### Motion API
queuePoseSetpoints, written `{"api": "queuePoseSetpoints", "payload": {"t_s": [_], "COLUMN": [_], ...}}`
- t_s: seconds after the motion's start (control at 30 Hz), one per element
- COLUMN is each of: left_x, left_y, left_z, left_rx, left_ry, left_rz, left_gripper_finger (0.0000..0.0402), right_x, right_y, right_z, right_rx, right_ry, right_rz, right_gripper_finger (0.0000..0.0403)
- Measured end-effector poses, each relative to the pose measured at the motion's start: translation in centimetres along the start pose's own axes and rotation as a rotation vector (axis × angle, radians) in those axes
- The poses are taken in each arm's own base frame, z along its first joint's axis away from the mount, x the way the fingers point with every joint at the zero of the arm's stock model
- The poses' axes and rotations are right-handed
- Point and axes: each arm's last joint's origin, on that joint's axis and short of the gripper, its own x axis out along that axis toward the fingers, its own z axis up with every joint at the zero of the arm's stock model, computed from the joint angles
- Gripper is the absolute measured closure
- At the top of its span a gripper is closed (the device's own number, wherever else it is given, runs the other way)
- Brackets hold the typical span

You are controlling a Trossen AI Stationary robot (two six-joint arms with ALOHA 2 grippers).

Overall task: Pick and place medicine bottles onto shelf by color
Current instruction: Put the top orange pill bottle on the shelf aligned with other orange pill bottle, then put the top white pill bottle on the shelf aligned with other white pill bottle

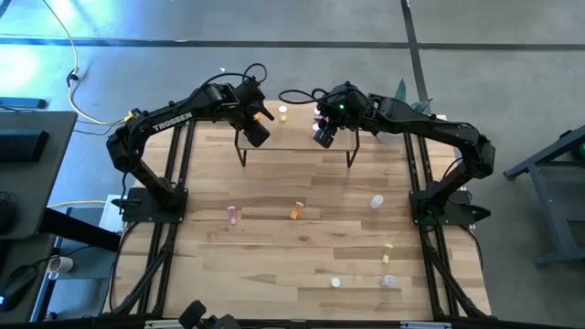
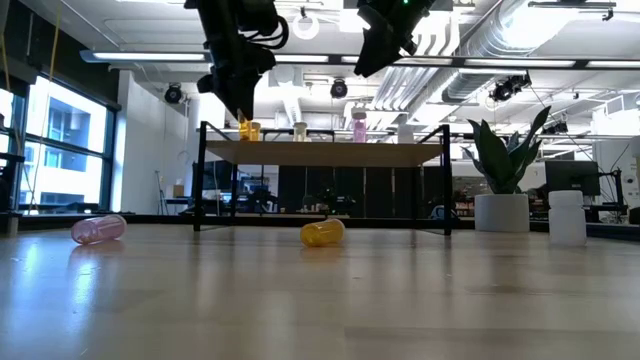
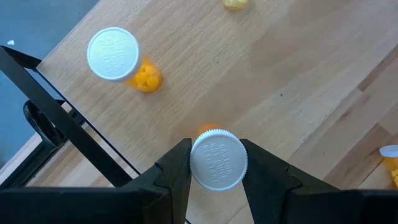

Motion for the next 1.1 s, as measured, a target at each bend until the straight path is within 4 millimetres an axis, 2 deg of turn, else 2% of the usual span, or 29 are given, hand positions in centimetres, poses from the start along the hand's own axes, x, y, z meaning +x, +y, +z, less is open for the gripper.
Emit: {"api": "queuePoseSetpoints", "payload": {"t_s": [0.27,0.73,1.1], "left_x": [-0.01,-0.01,-0.48], "left_y": [0.00,0.00,0.00], "left_z": [0.00,0.03,0.34], "left_rx": [-0.001,-0.017,-0.018], "left_ry": [0.000,-0.003,-0.024], "left_rz": [0.000,-0.001,-0.005], "left_gripper_finger": [0.0282,0.0243,0.0240], "right_x": [0.00,0.00,0.00], "right_y": [0.00,0.00,0.00], "right_z": [0.00,0.00,0.00], "right_rx": [0.000,0.000,0.000], "right_ry": [0.000,0.000,0.000], "right_rz": [0.000,0.000,0.000], "right_gripper_finger": [0.0245,0.0245,0.0245]}}
